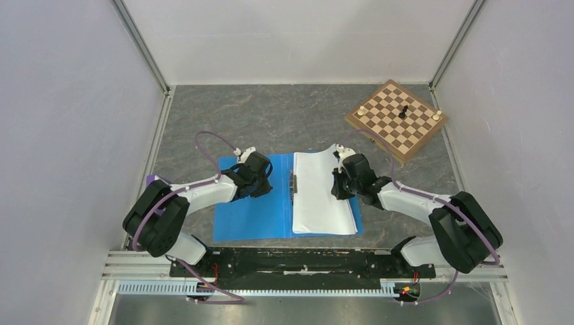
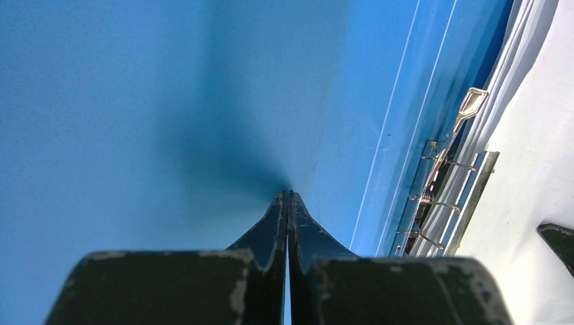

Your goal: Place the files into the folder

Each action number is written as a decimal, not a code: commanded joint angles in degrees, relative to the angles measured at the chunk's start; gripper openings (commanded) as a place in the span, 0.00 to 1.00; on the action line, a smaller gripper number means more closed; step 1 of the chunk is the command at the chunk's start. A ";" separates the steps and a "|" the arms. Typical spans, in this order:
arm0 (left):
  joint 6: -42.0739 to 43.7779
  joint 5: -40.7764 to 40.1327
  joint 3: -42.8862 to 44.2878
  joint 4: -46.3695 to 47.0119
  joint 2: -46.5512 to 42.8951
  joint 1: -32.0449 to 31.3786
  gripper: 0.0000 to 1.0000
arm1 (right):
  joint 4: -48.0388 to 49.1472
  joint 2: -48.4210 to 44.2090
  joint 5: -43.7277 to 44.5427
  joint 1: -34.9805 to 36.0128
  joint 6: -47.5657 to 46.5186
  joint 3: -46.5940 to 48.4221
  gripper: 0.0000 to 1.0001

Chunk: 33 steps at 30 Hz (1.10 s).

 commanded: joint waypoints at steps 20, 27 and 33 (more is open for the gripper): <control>6.19 4.18 11.44 -4.33 4.37 -3.69 0.02 | -7.04 -1.69 3.31 0.74 -2.61 8.27 0.36; 5.57 4.21 12.50 -4.33 5.59 -4.51 0.02 | -7.10 -1.17 4.52 0.65 -1.97 8.54 0.56; 5.22 4.28 12.55 -4.33 5.91 -4.78 0.02 | -7.54 -1.26 5.41 0.60 -1.46 8.35 0.72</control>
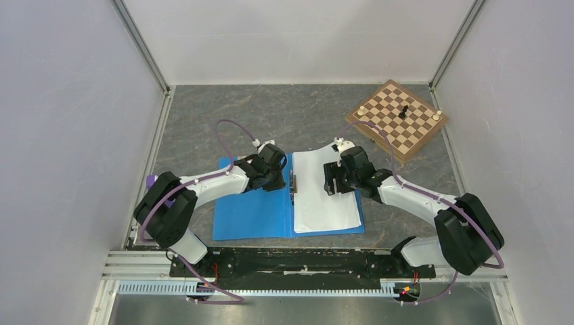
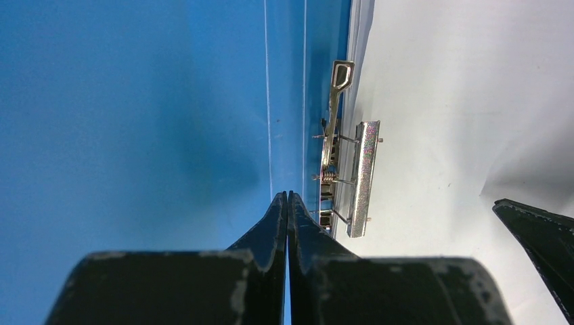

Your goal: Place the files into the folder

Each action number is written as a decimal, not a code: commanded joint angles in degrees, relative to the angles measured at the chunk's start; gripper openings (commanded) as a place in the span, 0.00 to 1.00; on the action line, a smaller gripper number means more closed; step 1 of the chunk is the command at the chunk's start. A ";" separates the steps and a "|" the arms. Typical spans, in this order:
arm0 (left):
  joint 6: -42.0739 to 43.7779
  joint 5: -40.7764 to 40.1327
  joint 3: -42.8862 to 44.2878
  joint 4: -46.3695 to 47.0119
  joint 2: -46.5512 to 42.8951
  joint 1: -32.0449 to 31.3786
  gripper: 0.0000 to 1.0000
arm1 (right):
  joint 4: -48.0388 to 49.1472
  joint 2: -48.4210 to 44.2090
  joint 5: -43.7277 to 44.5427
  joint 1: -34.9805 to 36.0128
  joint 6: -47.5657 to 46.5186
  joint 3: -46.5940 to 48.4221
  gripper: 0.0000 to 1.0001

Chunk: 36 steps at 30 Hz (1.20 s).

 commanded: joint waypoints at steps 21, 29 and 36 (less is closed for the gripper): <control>0.88 0.53 3.98 -0.11 2.87 -0.65 0.02 | -0.02 -1.92 -3.82 -4.65 -0.59 2.26 0.92; 0.97 0.82 4.89 -0.01 3.86 -0.65 0.02 | 1.15 -0.75 -7.64 -5.52 0.01 2.11 0.92; 1.14 1.14 5.33 0.08 4.64 -0.82 0.02 | 2.01 0.34 -7.43 -5.55 0.55 1.38 0.93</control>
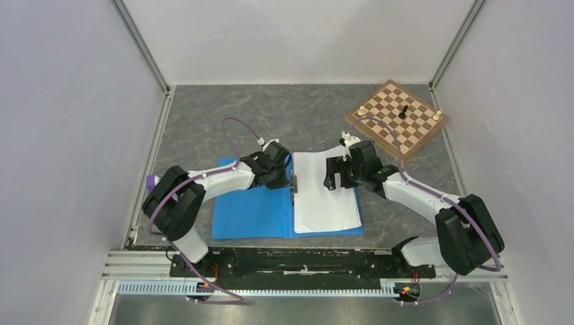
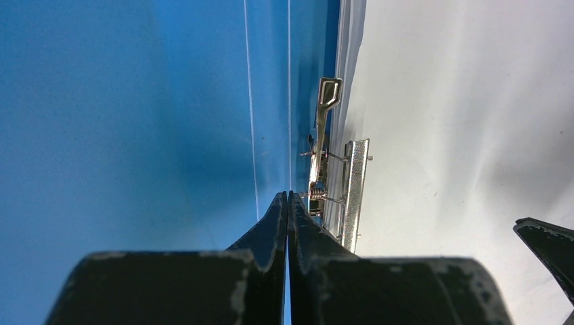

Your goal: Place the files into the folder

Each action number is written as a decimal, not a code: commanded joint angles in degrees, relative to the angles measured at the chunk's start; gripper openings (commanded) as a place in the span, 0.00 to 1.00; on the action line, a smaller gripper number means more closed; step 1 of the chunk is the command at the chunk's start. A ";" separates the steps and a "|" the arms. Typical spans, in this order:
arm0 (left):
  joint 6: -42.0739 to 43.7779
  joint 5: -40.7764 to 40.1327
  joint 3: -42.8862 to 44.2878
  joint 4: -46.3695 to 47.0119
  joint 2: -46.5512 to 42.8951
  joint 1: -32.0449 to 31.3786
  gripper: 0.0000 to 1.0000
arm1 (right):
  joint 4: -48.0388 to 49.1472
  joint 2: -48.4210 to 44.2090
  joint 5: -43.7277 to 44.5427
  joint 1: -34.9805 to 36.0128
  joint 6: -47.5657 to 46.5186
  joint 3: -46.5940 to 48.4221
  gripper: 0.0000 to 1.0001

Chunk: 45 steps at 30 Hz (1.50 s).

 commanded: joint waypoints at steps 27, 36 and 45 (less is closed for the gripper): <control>1.59 0.83 2.47 0.86 1.08 -0.43 0.02 | -3.67 2.57 7.56 0.14 -1.42 5.85 0.96; 1.68 0.88 2.47 0.87 0.97 -0.43 0.02 | -4.84 1.64 10.01 0.16 -0.96 4.62 0.96; 1.59 1.10 2.66 0.98 0.68 -0.43 0.02 | -6.64 0.38 14.33 0.18 -1.31 4.18 0.97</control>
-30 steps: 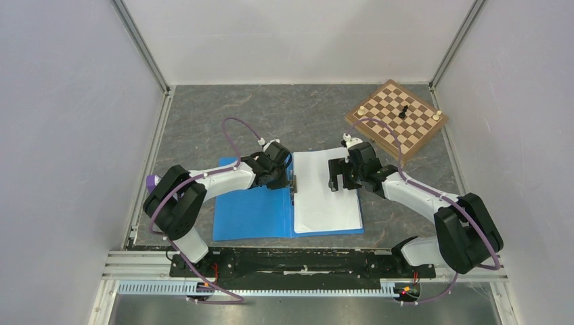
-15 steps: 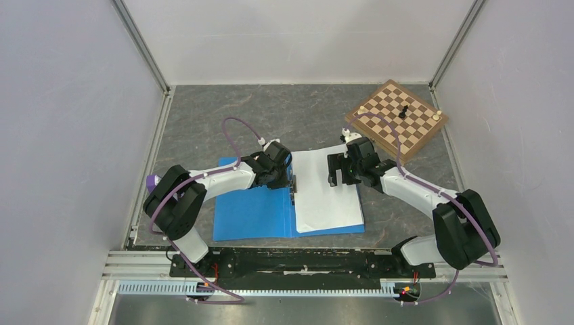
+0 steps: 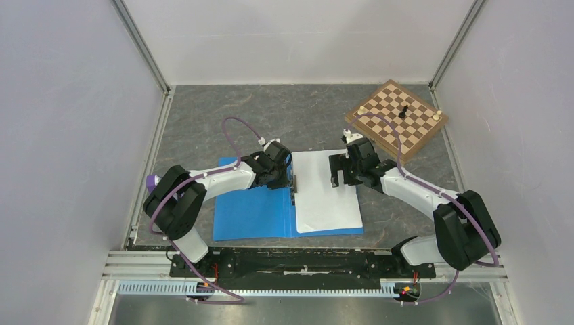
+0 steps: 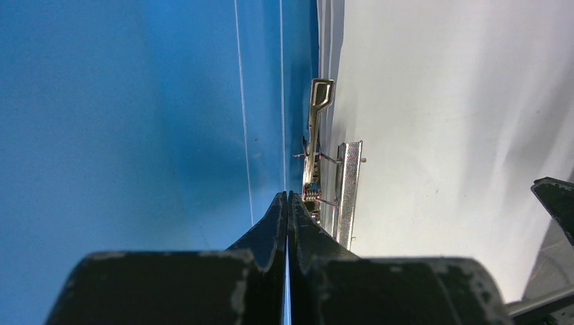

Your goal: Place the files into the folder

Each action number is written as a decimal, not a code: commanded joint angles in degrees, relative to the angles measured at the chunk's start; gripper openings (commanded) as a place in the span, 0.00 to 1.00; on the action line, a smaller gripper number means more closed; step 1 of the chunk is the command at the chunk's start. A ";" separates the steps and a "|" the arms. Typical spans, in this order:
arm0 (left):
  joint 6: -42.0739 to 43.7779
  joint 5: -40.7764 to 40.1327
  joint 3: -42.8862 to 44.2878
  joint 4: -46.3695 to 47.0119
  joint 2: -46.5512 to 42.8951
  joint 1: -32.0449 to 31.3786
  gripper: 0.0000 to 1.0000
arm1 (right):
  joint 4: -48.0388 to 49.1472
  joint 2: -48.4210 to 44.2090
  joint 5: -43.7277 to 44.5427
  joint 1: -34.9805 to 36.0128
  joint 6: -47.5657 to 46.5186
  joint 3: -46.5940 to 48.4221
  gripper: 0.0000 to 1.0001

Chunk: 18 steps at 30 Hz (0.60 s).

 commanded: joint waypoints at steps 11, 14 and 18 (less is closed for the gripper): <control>2.99 0.64 2.93 -0.98 -4.34 -0.05 0.02 | -5.14 -6.24 6.74 1.47 1.40 3.88 0.91; 3.34 0.25 3.50 -2.04 -6.86 0.18 0.02 | -3.87 -5.60 6.81 6.16 4.40 4.32 0.82; 4.11 0.09 4.53 -3.96 -10.05 1.13 0.02 | -1.34 -1.47 9.72 13.48 8.44 6.91 0.68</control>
